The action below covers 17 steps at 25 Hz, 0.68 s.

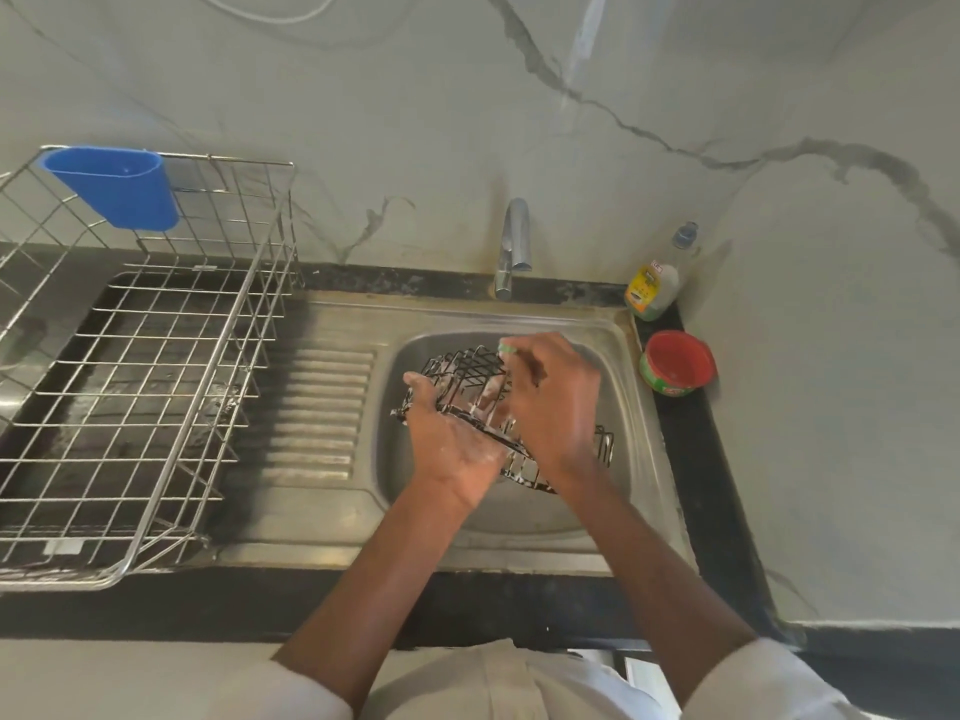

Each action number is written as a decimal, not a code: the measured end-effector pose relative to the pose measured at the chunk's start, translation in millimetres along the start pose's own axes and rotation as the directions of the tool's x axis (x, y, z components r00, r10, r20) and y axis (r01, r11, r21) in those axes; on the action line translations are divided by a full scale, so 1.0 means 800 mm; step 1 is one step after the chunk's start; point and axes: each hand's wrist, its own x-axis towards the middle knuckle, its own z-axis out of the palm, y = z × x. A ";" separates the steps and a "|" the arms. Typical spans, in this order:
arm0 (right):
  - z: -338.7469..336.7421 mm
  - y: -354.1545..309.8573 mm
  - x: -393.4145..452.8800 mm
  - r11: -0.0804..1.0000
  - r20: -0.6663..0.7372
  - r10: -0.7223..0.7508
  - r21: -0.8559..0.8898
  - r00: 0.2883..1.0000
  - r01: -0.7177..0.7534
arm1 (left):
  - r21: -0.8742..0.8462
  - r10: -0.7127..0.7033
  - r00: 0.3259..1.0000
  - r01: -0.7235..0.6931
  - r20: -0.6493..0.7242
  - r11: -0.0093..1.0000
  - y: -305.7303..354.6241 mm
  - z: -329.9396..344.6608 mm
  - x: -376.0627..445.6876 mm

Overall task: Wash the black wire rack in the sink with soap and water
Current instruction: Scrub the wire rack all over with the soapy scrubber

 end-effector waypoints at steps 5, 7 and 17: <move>-0.015 -0.008 -0.023 0.945 0.208 -0.305 -0.053 0.929 0.322 | 0.130 0.002 0.998 -0.010 0.061 0.991 -0.002 0.003 0.009; -0.013 -0.011 0.010 0.996 0.057 -0.053 -0.074 0.997 0.057 | 0.189 0.020 0.996 -0.036 0.089 0.981 -0.007 0.006 0.015; -0.014 -0.031 0.015 0.989 0.098 -0.114 -0.078 0.989 0.122 | 0.304 -0.041 0.988 -0.005 0.147 0.953 -0.001 0.014 0.024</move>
